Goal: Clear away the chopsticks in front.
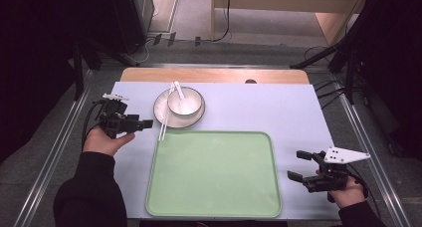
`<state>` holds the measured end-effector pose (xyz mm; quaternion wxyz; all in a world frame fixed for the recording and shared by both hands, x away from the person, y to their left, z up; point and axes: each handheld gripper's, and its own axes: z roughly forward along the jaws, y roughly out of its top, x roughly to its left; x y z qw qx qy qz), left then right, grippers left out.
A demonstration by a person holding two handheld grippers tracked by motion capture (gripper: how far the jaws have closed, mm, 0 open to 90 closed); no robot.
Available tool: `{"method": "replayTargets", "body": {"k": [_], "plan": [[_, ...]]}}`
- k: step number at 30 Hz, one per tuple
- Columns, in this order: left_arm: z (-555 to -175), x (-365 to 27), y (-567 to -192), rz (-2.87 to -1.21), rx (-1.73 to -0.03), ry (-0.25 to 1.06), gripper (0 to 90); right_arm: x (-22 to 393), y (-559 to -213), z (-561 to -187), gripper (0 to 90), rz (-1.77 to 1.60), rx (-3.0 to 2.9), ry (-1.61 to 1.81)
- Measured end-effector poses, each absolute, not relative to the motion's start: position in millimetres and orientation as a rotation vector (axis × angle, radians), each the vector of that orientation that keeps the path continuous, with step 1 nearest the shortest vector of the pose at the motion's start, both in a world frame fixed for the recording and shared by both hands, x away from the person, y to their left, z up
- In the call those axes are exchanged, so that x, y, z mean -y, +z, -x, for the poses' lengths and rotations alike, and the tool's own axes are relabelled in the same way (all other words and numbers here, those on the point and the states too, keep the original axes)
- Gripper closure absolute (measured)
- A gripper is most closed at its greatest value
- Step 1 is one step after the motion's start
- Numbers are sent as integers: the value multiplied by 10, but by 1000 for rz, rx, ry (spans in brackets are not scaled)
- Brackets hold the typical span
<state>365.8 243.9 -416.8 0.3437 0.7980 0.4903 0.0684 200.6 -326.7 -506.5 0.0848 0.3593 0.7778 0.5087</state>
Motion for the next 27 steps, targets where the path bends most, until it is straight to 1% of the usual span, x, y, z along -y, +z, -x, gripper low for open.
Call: {"method": "replayTargets", "body": {"k": [2,10,12,14,16,17,19,20,21,22,27], "plan": [[-3721,-2407,-4174,-2073,-1276,182,358,3234,-5058,-2020,160,-1070,-2323,1509],[-3914,-2271,-4252,-2085,-1281,205,368,3225,-5041,-2051,161,-1064,-2310,1511],[-3952,-2247,-4280,-2083,-1276,203,393,3216,-5041,-2060,161,-1070,-2311,1507],[-3996,-2226,-4313,-2085,-1270,201,398,3209,-5040,-2062,160,-1069,-2309,1507],[-4048,-2211,-4348,-2071,-1286,189,443,3188,-5040,-2064,160,-1069,-2316,1506],[-4075,-2204,-4370,-2068,-1296,193,443,3188,-5040,-2064,160,-1069,-2316,1506],[-4147,-2187,-4453,-2068,-1341,201,513,3186,-5056,-2038,161,-1080,-2321,1500],[-4147,-2187,-4453,-2068,-1341,201,528,3186,-5056,-2038,161,-1080,-2321,1500],[-4171,-2185,-4489,-2072,-1349,194,528,3195,-5059,-2030,160,-1083,-2316,1500],[-4189,-2188,-4517,-2070,-1350,184,552,3220,-5060,-2013,161,-1095,-2304,1504],[-4271,-2197,-4626,-2053,-1385,178,576,3229,-5066,-2009,160,-1109,-2303,1496]]}}
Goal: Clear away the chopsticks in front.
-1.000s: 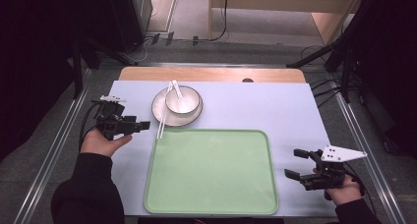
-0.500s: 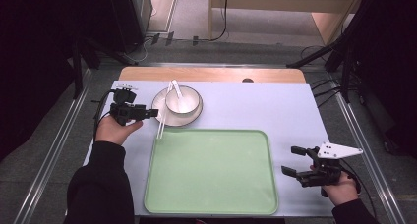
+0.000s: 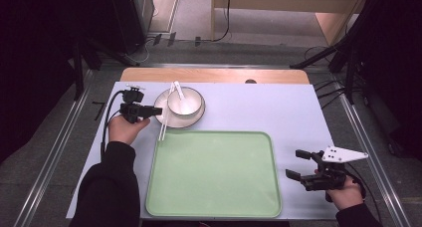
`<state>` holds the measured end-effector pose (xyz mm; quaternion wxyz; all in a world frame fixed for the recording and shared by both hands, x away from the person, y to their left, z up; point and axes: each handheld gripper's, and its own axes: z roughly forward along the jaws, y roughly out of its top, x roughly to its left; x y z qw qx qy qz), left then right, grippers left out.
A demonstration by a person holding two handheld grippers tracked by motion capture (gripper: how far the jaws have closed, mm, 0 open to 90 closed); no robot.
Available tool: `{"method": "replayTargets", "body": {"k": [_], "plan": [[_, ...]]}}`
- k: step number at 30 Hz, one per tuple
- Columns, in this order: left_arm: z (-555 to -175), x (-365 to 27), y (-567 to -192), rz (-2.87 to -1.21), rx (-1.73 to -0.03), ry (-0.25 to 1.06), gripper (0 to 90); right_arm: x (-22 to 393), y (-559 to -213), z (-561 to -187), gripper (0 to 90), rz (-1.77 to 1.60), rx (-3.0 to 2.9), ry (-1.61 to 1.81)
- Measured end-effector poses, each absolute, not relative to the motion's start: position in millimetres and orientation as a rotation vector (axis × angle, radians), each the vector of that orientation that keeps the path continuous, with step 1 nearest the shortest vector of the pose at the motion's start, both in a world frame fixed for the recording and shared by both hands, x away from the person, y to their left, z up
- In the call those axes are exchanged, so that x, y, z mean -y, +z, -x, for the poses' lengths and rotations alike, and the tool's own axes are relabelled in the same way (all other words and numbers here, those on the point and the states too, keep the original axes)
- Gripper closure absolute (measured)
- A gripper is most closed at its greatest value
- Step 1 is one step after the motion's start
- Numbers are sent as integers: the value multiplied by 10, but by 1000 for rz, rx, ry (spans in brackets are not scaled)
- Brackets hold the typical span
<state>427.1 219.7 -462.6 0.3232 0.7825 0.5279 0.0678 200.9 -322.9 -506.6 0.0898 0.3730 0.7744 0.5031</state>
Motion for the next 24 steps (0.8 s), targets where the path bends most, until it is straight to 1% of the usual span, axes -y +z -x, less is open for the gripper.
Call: {"method": "replayTargets", "body": {"k": [6,11,14,15,18,20,21,24], "plan": [[-4303,-2082,-4730,-2096,-1396,189,572,3200,-5080,-2007,161,-1089,-2334,1481],[-4319,-2040,-4773,-2099,-1403,197,582,3208,-5080,-2002,161,-1093,-2328,1479],[-4336,-2014,-4803,-2104,-1416,202,625,3210,-5082,-2004,161,-1097,-2326,1482],[-4345,-2005,-4820,-2100,-1431,202,658,3211,-5082,-2006,161,-1098,-2327,1482],[-4373,-1988,-4854,-2087,-1463,197,677,3210,-5082,-2006,162,-1099,-2327,1482],[-4387,-1974,-4877,-2083,-1482,202,704,3209,-5082,-2005,162,-1097,-2328,1483],[-4395,-1969,-4890,-2078,-1499,200,747,3212,-5081,-2005,162,-1098,-2326,1482],[-4416,-1973,-4919,-2068,-1519,195,797,3216,-5082,-2008,161,-1099,-2326,1482]]}}
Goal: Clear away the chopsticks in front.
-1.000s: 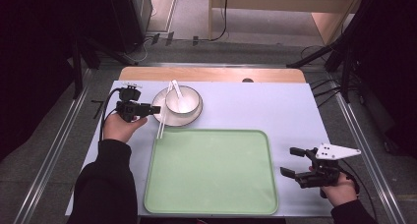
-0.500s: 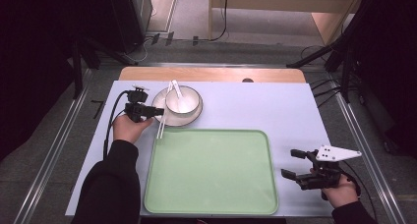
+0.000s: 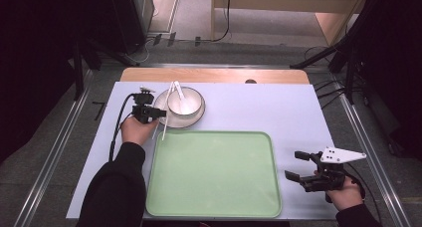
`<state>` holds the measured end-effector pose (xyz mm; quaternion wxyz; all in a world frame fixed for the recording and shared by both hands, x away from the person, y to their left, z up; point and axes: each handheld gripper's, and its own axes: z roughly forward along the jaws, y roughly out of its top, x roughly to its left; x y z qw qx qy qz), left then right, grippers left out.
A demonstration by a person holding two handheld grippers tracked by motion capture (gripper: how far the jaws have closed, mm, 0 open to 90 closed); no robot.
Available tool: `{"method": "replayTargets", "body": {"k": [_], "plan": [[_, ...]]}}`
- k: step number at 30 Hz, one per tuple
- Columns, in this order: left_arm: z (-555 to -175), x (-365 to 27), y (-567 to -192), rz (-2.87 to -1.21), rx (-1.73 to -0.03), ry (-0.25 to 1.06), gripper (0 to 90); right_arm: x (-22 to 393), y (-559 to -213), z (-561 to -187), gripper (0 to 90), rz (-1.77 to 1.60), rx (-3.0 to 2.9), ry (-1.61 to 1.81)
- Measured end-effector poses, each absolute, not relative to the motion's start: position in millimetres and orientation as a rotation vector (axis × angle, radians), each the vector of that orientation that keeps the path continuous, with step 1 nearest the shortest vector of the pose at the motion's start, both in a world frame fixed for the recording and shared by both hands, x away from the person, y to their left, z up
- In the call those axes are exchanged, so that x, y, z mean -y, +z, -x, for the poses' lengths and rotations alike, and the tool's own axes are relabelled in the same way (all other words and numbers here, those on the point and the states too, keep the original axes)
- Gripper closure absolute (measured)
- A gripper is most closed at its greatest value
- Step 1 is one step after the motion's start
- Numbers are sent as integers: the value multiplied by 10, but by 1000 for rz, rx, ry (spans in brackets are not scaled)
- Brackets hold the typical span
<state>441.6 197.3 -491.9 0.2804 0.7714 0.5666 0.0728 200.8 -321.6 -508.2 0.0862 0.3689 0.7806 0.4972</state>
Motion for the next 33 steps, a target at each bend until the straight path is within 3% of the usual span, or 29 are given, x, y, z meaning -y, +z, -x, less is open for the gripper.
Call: {"method": "replayTargets", "body": {"k": [7,21,33], "plan": [[-4446,-2030,-4931,-2004,-1575,147,847,3217,-5085,-2007,162,-1096,-2326,1483],[-4457,-2089,-4910,-1975,-1584,104,855,3209,-5085,-2005,162,-1086,-2335,1488],[-4408,-2383,-4667,-1883,-1609,106,856,3209,-5081,-1997,162,-1086,-2337,1488]]}}
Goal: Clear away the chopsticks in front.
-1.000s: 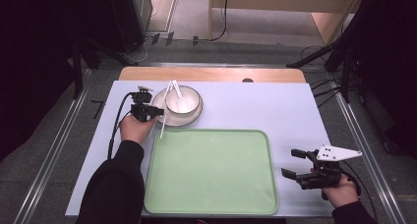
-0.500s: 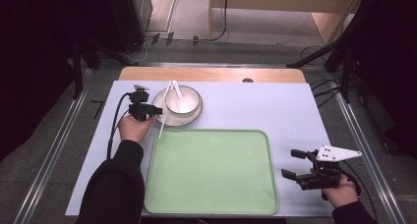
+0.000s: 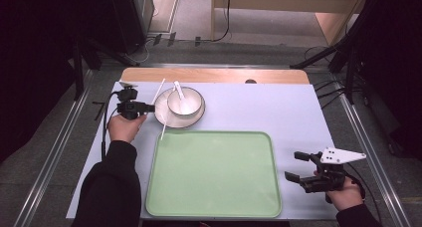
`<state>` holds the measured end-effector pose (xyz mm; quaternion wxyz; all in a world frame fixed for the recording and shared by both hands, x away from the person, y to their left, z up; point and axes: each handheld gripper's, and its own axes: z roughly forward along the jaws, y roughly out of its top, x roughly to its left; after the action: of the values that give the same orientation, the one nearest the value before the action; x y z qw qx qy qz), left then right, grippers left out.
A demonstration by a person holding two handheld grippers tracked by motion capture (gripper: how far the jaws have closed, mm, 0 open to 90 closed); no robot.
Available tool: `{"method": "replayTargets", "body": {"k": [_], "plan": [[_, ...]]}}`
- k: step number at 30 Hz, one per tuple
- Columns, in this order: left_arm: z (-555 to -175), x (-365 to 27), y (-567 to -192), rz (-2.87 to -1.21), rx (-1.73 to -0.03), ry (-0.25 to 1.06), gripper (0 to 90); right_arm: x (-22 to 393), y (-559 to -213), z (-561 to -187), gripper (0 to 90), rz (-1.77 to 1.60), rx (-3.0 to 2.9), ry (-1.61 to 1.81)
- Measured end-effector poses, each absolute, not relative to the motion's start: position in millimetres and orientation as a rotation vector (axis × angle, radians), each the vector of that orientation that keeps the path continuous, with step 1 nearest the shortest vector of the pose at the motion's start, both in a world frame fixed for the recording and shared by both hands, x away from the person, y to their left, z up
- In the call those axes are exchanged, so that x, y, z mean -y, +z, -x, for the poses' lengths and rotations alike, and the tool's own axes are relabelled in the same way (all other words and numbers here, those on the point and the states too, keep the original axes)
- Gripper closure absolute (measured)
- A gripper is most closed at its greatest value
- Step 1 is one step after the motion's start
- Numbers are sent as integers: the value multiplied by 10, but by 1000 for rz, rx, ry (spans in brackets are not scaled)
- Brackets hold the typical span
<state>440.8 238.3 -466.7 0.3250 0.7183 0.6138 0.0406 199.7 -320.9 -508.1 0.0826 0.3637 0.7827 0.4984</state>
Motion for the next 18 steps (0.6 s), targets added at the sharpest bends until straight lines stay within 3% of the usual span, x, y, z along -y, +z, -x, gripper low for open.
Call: {"method": "replayTargets", "body": {"k": [9,18], "plan": [[-4261,-2507,-4303,-1845,-1566,138,856,3209,-5082,-1997,162,-1088,-2337,1485],[-4069,-2314,-4043,-1873,-1471,122,856,3221,-5079,-1987,162,-1089,-2332,1487]]}}
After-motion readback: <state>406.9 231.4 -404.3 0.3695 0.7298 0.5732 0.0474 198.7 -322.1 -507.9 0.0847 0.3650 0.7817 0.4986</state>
